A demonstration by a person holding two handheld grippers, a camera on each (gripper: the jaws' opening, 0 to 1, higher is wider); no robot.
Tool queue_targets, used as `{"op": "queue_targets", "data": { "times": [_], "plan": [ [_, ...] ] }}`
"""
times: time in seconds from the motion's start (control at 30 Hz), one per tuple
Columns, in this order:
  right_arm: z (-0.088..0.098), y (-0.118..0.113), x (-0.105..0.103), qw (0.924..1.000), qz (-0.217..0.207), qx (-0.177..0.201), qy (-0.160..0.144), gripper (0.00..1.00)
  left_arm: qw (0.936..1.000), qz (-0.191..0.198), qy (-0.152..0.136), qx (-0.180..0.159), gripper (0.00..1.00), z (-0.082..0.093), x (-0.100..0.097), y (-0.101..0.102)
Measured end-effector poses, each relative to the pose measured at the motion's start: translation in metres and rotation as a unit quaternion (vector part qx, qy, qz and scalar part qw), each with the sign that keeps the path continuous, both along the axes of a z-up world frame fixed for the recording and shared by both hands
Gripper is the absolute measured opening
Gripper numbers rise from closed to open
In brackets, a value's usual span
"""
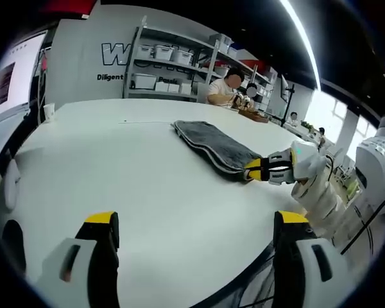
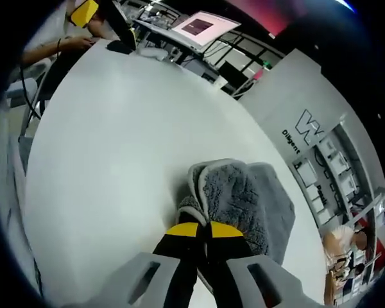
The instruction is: Open the folded towel by lifting each exposed corner and separating the folded layers until the towel lies flat within the target outline without major curled edges
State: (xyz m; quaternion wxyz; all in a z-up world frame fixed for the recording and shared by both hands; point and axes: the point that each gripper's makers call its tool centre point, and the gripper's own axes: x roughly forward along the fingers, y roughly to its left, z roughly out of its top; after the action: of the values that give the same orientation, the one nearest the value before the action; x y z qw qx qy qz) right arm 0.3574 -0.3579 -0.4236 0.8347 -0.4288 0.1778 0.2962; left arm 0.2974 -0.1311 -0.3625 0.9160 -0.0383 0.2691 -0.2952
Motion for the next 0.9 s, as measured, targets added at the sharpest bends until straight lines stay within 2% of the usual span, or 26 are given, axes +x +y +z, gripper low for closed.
{"op": "queue_targets", "data": {
  "times": [0.53,0.9],
  "plan": [
    [-0.003,0.009,-0.024,0.9991,0.014,0.017,0.035,0.0,0.9999,-0.008,0.006,0.005,0.99,-0.004,-0.002,-0.003],
    [-0.006,0.013,-0.034,0.9983,0.021,0.025,0.048,0.0,0.9998,-0.015,0.009,0.01,0.99,-0.005,-0.002,-0.007]
  ]
}}
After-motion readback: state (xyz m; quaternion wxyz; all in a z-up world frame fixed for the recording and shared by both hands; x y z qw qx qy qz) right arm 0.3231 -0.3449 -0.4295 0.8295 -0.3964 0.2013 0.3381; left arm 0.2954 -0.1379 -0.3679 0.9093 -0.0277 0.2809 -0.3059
